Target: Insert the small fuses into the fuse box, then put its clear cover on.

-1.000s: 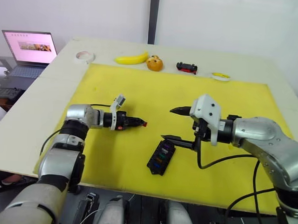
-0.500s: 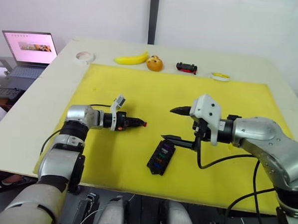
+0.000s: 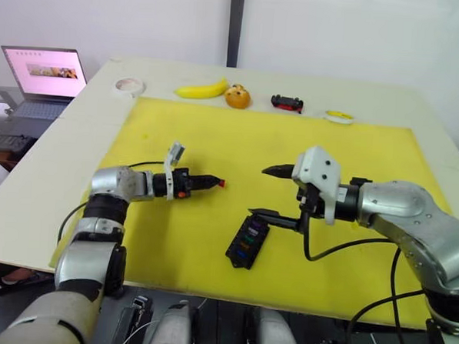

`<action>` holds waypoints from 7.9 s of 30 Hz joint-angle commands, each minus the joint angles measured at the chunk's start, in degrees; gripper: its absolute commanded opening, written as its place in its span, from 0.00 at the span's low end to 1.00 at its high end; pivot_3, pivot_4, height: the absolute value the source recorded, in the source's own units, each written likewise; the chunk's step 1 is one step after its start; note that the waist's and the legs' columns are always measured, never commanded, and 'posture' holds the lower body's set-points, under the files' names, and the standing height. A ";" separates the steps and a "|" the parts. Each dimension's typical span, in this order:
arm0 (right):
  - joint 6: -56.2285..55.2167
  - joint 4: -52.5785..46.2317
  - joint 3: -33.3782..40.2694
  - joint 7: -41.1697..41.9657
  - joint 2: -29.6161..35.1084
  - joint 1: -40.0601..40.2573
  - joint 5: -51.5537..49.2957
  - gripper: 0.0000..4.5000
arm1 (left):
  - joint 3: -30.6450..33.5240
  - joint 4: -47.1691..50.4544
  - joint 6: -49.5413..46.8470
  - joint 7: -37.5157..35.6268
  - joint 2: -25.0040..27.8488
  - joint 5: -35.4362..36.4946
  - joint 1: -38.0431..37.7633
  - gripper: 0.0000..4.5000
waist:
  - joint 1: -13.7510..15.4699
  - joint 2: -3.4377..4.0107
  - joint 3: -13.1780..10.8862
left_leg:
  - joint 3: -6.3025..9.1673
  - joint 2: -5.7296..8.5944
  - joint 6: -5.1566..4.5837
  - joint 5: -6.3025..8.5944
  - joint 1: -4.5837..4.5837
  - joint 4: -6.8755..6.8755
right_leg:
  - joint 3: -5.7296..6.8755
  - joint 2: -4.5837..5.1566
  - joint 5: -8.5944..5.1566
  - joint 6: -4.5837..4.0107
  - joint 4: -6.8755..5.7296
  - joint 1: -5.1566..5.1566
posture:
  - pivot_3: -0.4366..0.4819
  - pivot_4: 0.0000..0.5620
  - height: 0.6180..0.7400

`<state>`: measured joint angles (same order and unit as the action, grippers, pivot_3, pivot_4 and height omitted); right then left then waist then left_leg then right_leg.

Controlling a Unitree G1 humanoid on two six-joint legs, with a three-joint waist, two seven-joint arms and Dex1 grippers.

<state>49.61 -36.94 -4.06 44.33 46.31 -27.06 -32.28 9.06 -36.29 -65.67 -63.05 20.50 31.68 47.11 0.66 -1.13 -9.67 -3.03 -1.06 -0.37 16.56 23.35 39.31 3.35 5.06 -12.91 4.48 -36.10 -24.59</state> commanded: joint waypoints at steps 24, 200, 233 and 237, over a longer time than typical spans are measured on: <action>1.88 10.57 14.30 -35.47 -33.65 -12.25 -45.78 1.00 | 21.27 55.03 3.39 45.76 -8.32 59.26 -9.09 0.02 | -0.40 0.00 -0.04 | -0.04 -0.22 0.04 -0.02 -0.01 -0.01 | -0.06 -0.03 0.01 -0.01 0.00 0.02 | 0.48 0.27 0.98; -8.96 12.07 9.28 -46.84 -29.71 -18.95 -62.25 0.01 | 3.92 49.28 22.91 47.31 -3.97 67.63 -4.88 0.00 | -0.10 0.20 -0.23 | -0.12 -0.53 0.01 0.01 0.10 -0.29 | -0.05 -0.36 0.00 -0.08 0.61 -0.01 | 0.48 0.27 0.98; 1.53 11.50 5.95 -3.00 7.74 -13.87 -33.71 0.00 | -2.90 52.21 18.79 -11.88 49.97 29.73 -9.15 1.00 | -1.00 0.49 -1.23 | -0.47 -0.48 0.01 0.04 0.26 -0.56 | -0.10 -0.36 -0.19 -0.43 0.99 -0.33 | 0.48 0.27 0.98; -2.73 9.06 3.72 3.76 9.84 -9.67 -25.02 0.00 | -8.38 49.82 30.18 -18.42 46.14 17.81 -7.89 1.00 | -0.30 0.50 -1.23 | -0.50 -0.56 0.02 0.03 0.56 -0.59 | -0.10 -0.39 -0.18 -0.46 0.96 -0.66 | 0.48 0.27 0.98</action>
<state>49.11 -25.84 -0.42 45.58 55.45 -37.01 -60.05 1.18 13.89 -39.15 -78.97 67.16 52.85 38.40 0.37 -0.63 -10.89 -3.54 -1.62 -0.35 16.60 24.06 38.77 3.25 4.65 -13.08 4.03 -35.15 -25.37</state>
